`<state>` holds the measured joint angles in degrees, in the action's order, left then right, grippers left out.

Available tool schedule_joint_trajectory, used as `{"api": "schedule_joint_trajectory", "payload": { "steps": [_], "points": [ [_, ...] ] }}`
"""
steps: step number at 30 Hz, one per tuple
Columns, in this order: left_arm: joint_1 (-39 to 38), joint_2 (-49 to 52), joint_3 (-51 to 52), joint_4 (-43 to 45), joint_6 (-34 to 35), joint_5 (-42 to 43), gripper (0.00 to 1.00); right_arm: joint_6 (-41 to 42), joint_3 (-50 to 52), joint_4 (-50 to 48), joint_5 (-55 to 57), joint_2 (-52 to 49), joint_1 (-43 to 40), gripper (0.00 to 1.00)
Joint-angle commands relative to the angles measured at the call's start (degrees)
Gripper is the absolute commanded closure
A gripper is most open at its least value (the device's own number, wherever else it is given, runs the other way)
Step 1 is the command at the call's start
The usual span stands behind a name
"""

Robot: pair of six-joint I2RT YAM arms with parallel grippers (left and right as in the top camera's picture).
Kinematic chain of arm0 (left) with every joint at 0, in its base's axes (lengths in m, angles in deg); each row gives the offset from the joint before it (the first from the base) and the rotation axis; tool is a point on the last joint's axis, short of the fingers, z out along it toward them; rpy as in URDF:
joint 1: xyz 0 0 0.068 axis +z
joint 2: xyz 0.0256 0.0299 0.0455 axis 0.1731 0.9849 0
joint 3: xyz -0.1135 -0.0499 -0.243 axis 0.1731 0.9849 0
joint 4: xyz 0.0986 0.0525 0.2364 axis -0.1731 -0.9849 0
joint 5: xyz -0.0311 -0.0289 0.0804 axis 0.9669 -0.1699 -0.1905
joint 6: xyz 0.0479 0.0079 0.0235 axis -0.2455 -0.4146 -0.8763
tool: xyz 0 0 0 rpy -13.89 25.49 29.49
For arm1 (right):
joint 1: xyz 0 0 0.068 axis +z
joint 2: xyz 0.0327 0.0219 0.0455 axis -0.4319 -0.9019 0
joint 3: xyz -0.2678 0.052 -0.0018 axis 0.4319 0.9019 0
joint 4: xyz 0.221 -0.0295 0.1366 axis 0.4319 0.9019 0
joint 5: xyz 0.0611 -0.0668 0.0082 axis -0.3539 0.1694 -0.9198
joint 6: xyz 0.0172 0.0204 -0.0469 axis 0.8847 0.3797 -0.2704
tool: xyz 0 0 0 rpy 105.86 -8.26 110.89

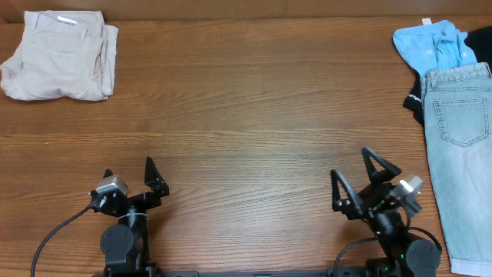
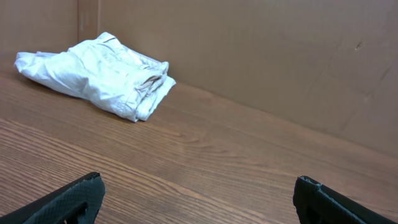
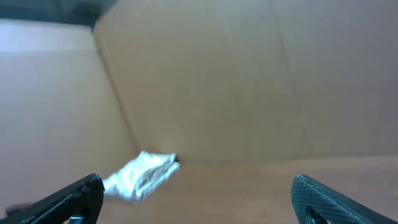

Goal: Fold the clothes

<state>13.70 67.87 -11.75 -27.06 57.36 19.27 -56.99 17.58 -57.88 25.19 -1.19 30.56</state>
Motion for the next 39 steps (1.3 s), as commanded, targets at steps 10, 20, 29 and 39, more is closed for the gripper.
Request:
{"api": "schedule_joint_trajectory", "payload": {
  "steps": [10, 20, 29, 39],
  "points": [
    [-0.4, -0.5, 0.3, 0.1, -1.3, 0.1, 0.00, -1.3, -5.8, -11.0, 26.3, -2.9, 0.3, 0.00],
    [-0.4, -0.5, 0.3, 0.1, -1.3, 0.1, 0.00, -12.1, -24.1, -11.0, 36.9, -27.0, 0.2, 0.00],
    [-0.4, -0.5, 0.3, 0.1, -1.3, 0.1, 0.00, -16.0, -48.8, 1.4, 43.6, -54.6, -0.9, 0.00],
    [-0.4, -0.5, 0.3, 0.1, -1.3, 0.1, 0.00, -23.0, -80.4, 33.8, 43.8, -83.6, -11.0, 0.00]
  ]
}}
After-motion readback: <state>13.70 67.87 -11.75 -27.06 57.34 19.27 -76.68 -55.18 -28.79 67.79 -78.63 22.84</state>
